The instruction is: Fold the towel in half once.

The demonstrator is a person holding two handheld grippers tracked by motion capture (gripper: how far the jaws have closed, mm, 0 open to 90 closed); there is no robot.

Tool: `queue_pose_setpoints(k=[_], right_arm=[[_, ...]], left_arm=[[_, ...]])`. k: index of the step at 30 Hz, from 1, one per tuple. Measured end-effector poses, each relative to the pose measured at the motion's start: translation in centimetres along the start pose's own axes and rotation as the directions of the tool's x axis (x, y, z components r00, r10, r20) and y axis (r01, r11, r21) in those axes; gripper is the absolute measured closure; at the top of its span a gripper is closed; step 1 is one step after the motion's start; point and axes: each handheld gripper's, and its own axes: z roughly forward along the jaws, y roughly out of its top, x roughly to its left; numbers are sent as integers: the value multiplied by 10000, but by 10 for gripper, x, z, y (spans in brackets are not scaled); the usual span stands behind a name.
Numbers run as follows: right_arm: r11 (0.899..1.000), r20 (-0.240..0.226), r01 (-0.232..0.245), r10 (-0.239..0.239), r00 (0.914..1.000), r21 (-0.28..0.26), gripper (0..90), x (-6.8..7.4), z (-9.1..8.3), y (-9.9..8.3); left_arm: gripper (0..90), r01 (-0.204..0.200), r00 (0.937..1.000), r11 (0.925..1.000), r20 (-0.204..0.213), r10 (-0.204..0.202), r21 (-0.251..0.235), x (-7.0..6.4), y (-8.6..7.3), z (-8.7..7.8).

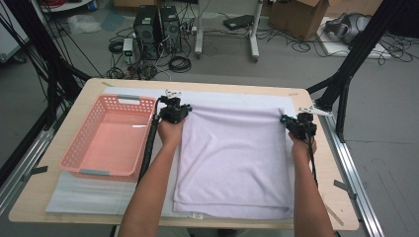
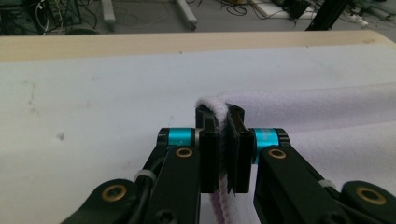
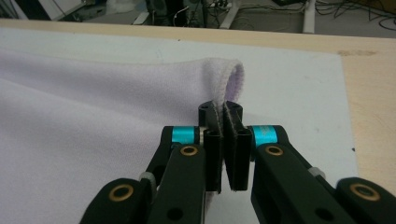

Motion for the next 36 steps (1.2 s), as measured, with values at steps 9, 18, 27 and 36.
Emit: queue_pose_setpoints(k=[9,18,27,36], right_arm=[[10000,10,57,-56,10000,-48,872,-3,13,7],[9992,-185,-301,306,9994,257,747,-4,18,4],[9990,-217,-180,189,9996,411,663,2,-1,8],[9969,-374,183,-155,9992,766,632,16,-27,3]], left_arm=[[848,-133,9999,9998,-40,133,133,4,7,7],[572,160,9998,9999,97,-160,21,3,2,1],[573,-2,9964,10000,848,-1,35,-10,-4,-21],[564,-468,9855,9988,1625,481,-122,-28,-21,-47]])
